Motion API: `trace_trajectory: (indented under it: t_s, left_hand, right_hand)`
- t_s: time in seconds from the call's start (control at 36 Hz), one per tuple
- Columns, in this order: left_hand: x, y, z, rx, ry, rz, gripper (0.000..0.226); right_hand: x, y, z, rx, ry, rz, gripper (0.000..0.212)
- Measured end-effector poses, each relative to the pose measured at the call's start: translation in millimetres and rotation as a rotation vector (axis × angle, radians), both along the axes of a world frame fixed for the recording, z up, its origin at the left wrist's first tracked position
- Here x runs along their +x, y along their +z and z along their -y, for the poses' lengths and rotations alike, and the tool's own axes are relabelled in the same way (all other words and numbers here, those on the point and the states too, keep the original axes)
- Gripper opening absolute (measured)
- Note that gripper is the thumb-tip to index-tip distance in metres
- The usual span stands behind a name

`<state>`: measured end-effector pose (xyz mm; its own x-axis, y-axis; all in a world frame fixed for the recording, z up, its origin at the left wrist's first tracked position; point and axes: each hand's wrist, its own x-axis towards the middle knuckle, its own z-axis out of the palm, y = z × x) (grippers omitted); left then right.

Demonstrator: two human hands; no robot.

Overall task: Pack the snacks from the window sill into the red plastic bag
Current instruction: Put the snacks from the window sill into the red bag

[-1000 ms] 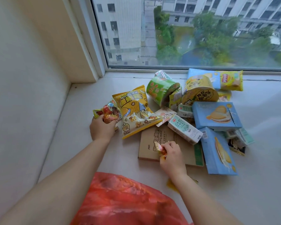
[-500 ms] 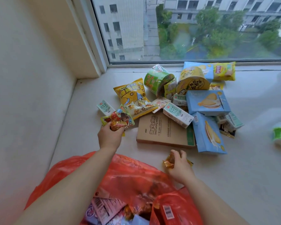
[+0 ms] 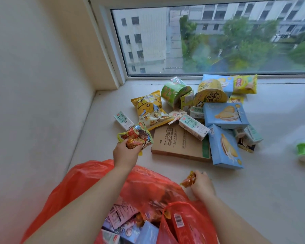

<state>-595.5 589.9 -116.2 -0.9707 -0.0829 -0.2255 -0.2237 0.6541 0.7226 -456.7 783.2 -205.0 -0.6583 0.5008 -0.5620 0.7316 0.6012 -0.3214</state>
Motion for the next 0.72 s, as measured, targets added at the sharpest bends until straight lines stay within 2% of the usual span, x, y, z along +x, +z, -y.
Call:
trace_trajectory:
  t_s: [0.22, 0.44, 0.53, 0.72]
  left_hand:
    - [21.0, 29.7, 10.6, 0.061, -0.032, -0.096, 0.031]
    - [46.4, 54.4, 52.4, 0.155, -0.067, -0.168, 0.024]
    - [59.1, 59.4, 75.1, 0.200, -0.080, -0.181, 0.023]
    - [97.1, 59.0, 136.5, 0.012, -0.248, -0.326, 0.014]
  right_hand:
    - [-11.0, 50.1, 12.8, -0.021, -0.045, -0.297, 0.022]
    - [-7.0, 97.2, 61.6, -0.078, -0.020, -0.570, 0.018]
    - [-0.4, 110.9, 80.9, -0.119, -0.006, -0.644, 0.023]
    - [15.9, 127.3, 119.4, -0.184, 0.155, -0.664, 0.026]
